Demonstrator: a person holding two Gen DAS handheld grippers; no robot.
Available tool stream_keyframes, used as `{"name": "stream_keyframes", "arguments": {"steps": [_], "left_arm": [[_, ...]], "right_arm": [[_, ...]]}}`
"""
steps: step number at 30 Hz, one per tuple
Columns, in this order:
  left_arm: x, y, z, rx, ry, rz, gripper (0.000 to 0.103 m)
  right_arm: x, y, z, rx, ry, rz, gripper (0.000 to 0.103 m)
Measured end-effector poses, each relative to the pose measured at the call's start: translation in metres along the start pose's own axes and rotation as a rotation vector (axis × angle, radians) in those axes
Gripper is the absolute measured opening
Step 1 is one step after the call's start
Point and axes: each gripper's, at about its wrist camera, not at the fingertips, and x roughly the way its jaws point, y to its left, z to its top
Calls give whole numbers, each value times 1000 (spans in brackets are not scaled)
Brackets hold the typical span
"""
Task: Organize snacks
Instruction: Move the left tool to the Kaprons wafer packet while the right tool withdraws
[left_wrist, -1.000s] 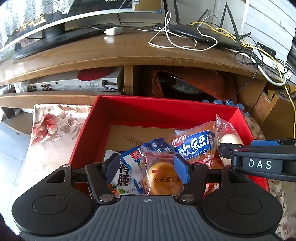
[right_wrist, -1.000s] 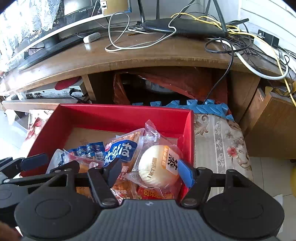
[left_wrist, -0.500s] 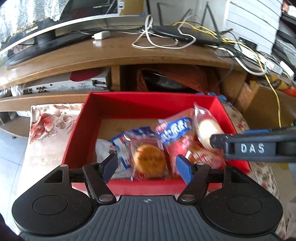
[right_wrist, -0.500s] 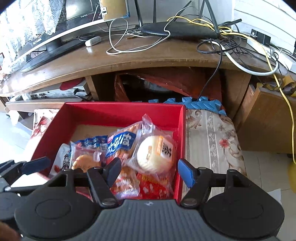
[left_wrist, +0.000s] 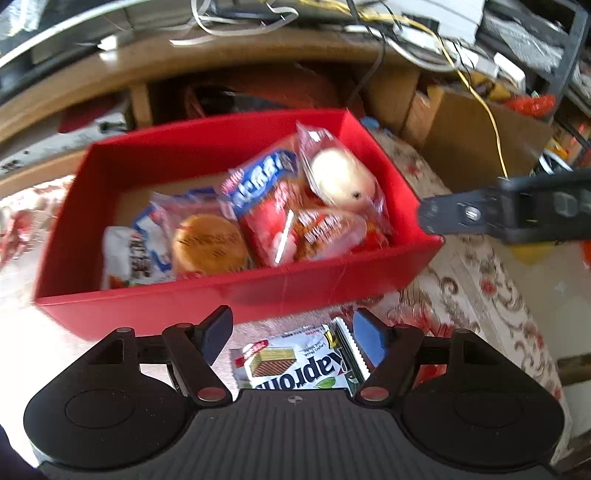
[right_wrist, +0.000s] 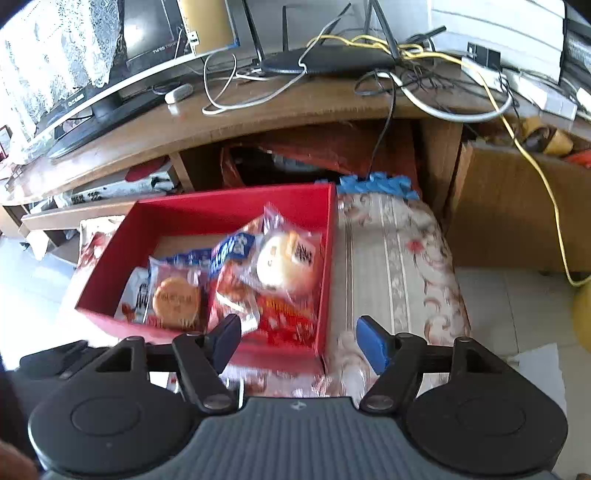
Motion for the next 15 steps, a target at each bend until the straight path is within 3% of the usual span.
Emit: {"name": "stream_keyframes", "arguments": {"steps": [8,15], "left_arm": [[29,-12,-3,82,73,-73,84],[32,-18,-13,134,117,-63,81]], "right_arm": [[13,-12,-13,-6,73,-16,70],[14,-14,-13,-11,86,4,70]]}}
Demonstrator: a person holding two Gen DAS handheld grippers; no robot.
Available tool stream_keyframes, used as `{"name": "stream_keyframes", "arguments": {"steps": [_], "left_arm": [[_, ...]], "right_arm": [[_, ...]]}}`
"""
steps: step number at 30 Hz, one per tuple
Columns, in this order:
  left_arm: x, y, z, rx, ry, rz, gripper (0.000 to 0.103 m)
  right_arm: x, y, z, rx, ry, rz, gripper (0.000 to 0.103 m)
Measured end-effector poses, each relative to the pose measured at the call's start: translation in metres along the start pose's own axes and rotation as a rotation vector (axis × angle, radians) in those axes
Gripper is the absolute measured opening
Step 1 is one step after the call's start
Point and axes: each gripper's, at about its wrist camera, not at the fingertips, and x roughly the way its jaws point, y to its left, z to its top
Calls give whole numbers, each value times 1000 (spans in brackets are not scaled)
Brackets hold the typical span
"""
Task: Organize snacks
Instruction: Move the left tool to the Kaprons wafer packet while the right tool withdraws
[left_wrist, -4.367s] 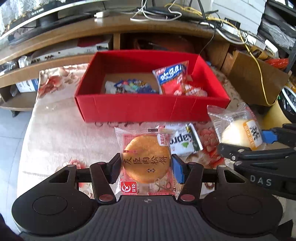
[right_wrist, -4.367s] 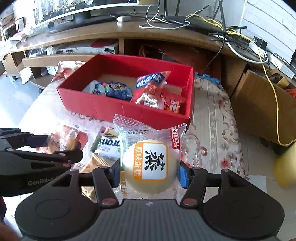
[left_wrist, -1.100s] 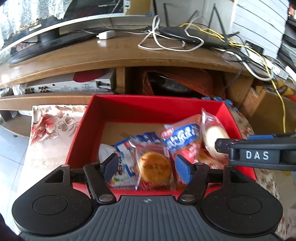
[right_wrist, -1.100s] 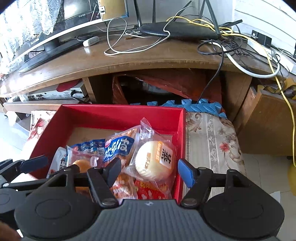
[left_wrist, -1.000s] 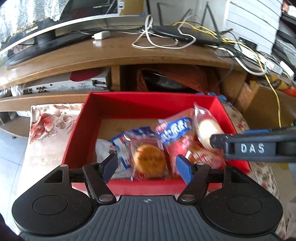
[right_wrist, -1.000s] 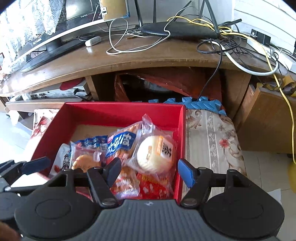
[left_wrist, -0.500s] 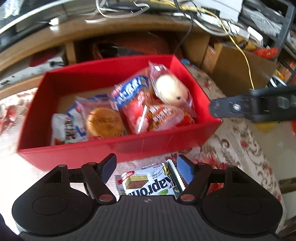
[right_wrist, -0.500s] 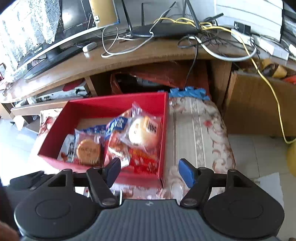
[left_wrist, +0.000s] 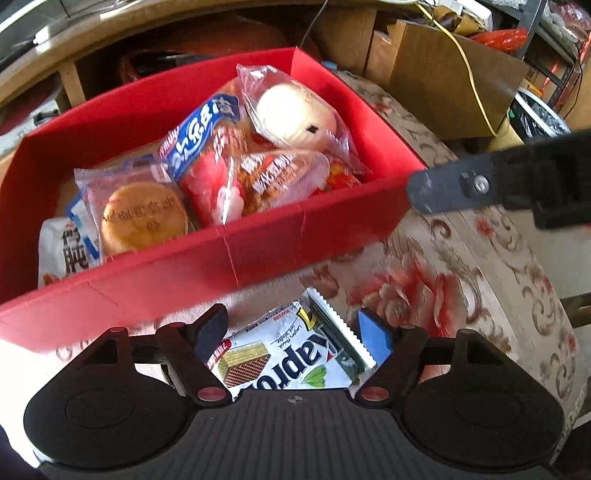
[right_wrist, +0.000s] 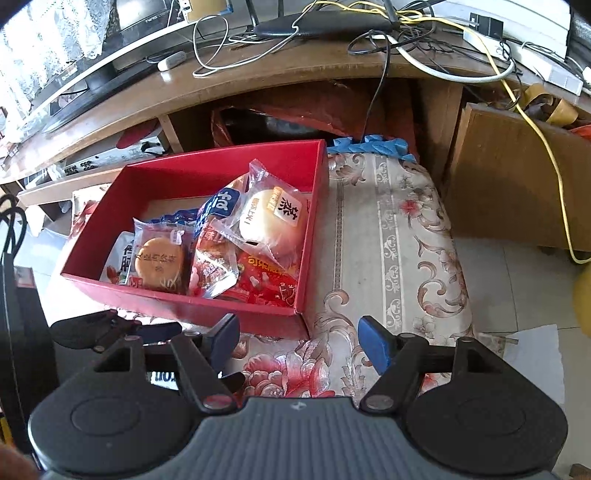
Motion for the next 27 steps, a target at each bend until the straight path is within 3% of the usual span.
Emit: {"name": "stream_keyframes", "arguments": {"steps": [6,10,16,27], "left_arm": [[-13,-7,-19,-9,53,-33,80],[-22,-18,-34,6,79,-32,85],[-32,-31,-52,39,76,-3,85],[-38,-39,-57,100,65,21,87]], "right_arm": [[-4,2,0,0,1,16,71],[-5,4,-2,-6,3,25,72],[-9,7,-5,-9,2,41,73],[-11,12,-11,-17,10,41,75]]}}
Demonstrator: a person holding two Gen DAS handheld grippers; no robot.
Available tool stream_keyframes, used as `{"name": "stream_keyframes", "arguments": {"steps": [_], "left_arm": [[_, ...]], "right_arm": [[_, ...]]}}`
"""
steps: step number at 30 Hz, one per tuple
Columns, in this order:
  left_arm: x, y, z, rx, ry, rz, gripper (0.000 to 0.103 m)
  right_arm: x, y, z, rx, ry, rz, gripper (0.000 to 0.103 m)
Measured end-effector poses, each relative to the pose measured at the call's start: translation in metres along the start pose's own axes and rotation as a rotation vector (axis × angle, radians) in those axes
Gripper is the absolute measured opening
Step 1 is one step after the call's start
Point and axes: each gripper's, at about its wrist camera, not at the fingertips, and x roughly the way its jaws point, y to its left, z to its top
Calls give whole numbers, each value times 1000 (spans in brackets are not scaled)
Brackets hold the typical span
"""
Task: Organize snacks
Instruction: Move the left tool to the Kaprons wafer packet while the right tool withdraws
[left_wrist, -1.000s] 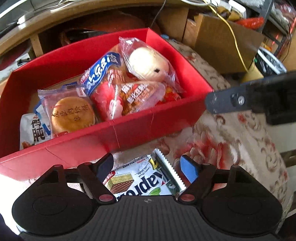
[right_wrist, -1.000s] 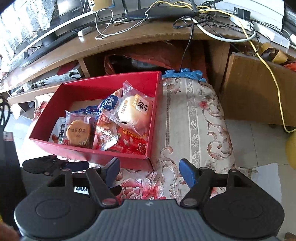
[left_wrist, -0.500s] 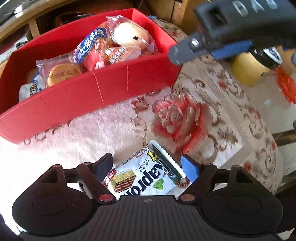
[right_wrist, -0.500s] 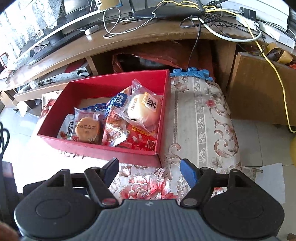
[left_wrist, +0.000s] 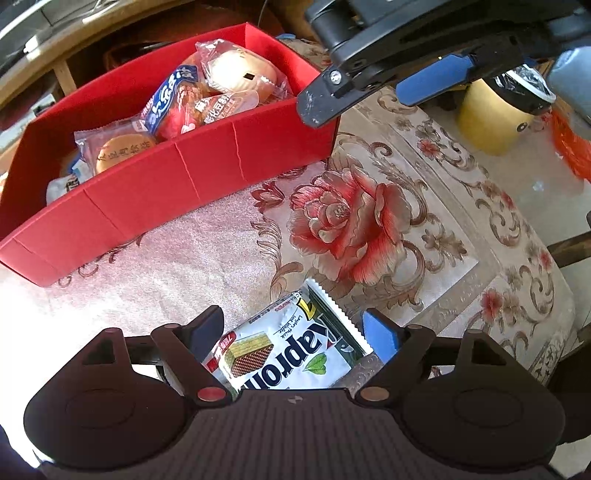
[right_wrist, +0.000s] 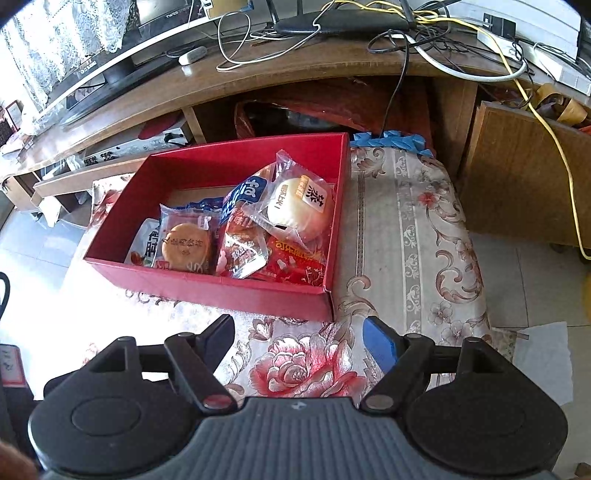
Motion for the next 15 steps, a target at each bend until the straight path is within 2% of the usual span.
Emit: {"name": "stream_keyframes", "arguments": {"steps": [15], "left_arm": [[0,-5,-5,112,6,25,90]], "right_arm": [[9,2,-2,-21,30,-8,76]]}}
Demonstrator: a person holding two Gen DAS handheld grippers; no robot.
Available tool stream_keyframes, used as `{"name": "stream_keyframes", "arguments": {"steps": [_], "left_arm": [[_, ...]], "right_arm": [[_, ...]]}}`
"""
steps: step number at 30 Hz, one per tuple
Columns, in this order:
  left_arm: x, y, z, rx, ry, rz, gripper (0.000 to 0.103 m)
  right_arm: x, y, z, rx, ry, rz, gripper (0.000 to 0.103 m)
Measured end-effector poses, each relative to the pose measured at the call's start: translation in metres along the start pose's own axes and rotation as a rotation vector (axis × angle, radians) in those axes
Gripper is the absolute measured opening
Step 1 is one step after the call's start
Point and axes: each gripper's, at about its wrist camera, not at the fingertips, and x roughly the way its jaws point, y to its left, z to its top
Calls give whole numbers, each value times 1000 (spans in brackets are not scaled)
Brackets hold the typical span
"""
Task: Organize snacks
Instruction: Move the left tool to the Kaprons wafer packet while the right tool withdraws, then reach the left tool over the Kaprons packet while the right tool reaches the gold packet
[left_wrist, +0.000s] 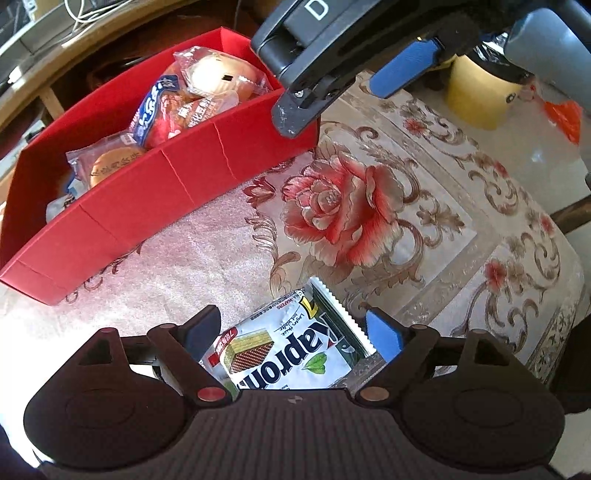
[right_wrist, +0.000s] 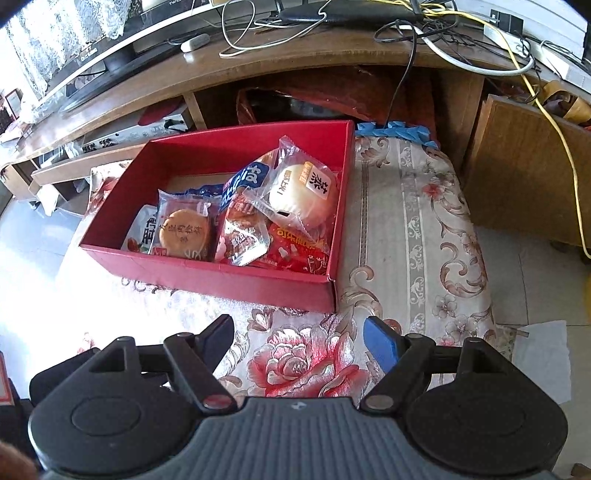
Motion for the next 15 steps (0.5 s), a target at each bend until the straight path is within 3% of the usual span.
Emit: {"name": "stream_keyframes", "arguments": {"steps": [4,9,15], "left_arm": [[5,19,-2,-65,6,46,90],[8,63,-2,-295,19,89,83],[4,80,-8,-352,23,86,87]], "right_arm": [[1,0,-1,-9,5,1,76],[-1,-2,1,-6,-1,3,76],[-4,0,-3,-5,-1,1,77]]}}
